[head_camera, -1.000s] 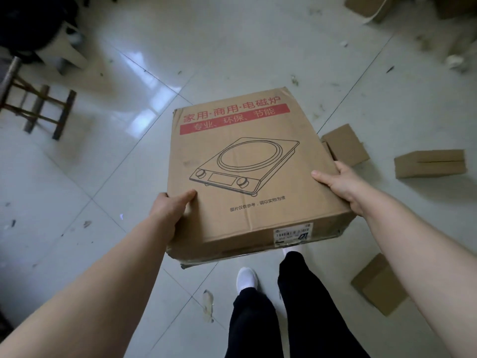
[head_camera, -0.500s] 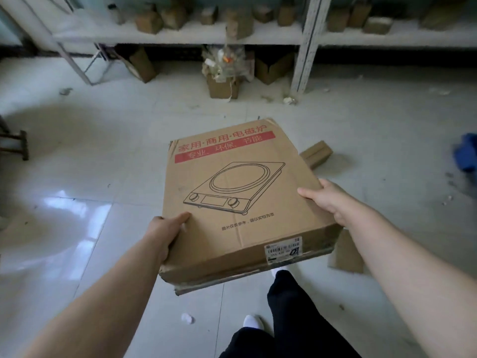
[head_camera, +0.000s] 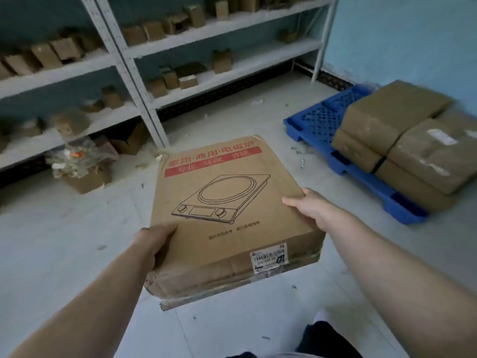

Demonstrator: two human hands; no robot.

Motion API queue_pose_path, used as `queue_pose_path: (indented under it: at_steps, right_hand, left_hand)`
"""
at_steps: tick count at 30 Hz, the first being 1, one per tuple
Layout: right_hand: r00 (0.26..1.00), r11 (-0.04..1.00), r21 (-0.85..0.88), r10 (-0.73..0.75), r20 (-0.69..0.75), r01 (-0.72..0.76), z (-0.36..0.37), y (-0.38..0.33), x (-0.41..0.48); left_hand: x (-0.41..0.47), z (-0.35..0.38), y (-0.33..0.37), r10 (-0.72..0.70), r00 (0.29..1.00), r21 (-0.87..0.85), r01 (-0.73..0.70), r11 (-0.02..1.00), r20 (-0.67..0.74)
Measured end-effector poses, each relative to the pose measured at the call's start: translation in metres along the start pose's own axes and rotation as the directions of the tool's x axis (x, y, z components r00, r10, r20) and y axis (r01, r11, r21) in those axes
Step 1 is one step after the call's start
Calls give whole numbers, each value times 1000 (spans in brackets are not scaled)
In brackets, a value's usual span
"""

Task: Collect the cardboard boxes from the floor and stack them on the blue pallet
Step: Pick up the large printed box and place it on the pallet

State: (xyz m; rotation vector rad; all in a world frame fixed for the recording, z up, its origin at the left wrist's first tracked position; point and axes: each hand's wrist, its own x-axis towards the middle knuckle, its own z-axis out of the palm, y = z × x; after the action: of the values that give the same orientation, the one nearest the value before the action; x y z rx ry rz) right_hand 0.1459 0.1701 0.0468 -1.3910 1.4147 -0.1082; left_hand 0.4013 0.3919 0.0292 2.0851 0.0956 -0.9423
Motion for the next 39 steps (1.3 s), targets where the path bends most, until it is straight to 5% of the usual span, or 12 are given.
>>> queue_pose_path:
  at_steps: [10, 20, 39]
  right_hand:
    - [976, 966, 252, 106, -189, -56, -199, 60, 0]
    - [940, 912, 405, 185, -286, -57, -374, 107, 23]
    - [874, 815, 579, 306, -378, -35, -495, 55, 208]
  left_hand:
    - [-61, 199, 105, 166, 955, 183, -215, 959, 247]
    - [-118, 389, 182, 201, 915, 310, -315, 897, 349]
    - [-41, 605, 364, 204, 862, 404, -411, 817, 464]
